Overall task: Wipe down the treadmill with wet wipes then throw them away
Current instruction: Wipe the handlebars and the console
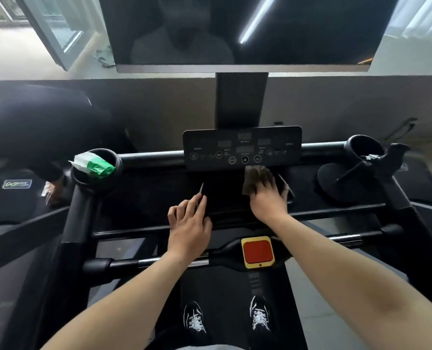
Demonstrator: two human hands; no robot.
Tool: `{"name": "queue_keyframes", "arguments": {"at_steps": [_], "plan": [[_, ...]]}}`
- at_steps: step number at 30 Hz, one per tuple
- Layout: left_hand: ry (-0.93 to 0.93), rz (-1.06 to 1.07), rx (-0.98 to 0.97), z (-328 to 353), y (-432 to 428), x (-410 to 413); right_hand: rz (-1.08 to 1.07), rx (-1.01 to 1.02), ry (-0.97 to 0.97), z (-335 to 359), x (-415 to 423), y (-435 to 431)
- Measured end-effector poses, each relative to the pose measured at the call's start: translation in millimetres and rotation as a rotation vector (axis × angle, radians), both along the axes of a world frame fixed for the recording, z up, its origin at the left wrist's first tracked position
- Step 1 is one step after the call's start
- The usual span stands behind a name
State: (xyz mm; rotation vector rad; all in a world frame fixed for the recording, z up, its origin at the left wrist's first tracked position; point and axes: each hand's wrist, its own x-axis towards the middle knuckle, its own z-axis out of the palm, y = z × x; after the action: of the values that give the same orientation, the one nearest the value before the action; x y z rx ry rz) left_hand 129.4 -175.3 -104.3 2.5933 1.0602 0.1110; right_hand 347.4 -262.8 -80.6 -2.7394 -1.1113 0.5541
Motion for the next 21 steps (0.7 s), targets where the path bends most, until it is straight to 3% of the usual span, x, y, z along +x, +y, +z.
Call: {"name": "queue_keyframes", "arguments": {"at_steps": [4, 11, 17, 21], "plan": [[0.002, 0.020, 0.004, 0.8, -2.8, 2.2, -0.055, -0.017, 0.034, 2.7, -18.3, -6.2], [-0.029, 0.051, -0.049, 5.8, -4.0, 7.2, 0.309, 0.079, 0.118, 1.7, -90.0, -10.9], [-0.123, -0.022, -0.101, 10.9, -26.9, 27.1, 0.444, 0.079, 0.060, 1.0, -60.1, -45.1], [-0.148, -0.049, -0.178, 10.2, -50.3, 47.5, 0.325, 0.054, 0.017, 0.4, -19.9, -87.1]]}}
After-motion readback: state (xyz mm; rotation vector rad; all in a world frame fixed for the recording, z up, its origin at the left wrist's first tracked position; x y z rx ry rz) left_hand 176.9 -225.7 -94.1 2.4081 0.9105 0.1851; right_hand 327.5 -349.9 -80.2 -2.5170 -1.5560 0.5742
